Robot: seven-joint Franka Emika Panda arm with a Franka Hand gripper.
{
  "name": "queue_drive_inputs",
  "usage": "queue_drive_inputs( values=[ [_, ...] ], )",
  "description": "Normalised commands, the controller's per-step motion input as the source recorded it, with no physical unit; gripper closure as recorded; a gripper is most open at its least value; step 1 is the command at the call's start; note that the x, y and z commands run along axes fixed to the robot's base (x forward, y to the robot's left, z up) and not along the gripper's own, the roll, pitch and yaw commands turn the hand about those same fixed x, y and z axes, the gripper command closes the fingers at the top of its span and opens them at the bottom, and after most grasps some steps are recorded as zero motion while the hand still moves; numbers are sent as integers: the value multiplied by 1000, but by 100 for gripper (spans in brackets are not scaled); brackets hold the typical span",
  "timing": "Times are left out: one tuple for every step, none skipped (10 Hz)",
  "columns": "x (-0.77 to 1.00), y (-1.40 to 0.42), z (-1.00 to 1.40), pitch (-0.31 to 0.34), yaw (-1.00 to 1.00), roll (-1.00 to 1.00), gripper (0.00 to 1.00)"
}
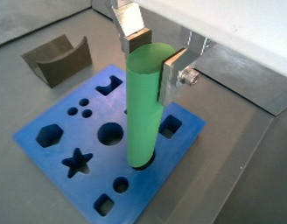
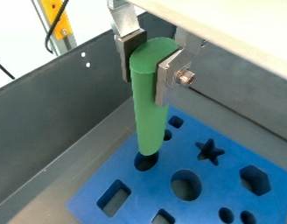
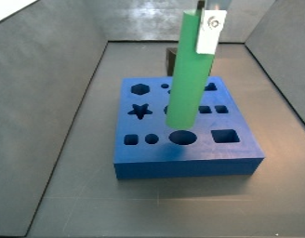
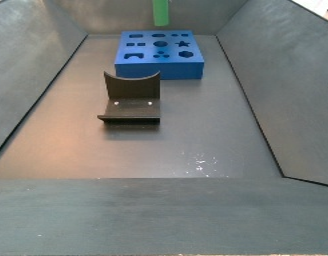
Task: Pick up the oval object. Move up. Move to above the board. Insert the oval object.
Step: Insert the oval object.
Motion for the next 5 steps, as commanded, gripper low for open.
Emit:
queue_drive_inputs(
  values=[
    [0, -11, -271, -69, 0, 9, 100],
    [0, -9, -303, -66, 0, 10, 100],
    [0, 0, -271, -74, 0, 0, 100],
    [0, 0, -246, -71, 0, 0, 100],
    [0, 0, -211, -77, 0, 0, 100]
  ],
)
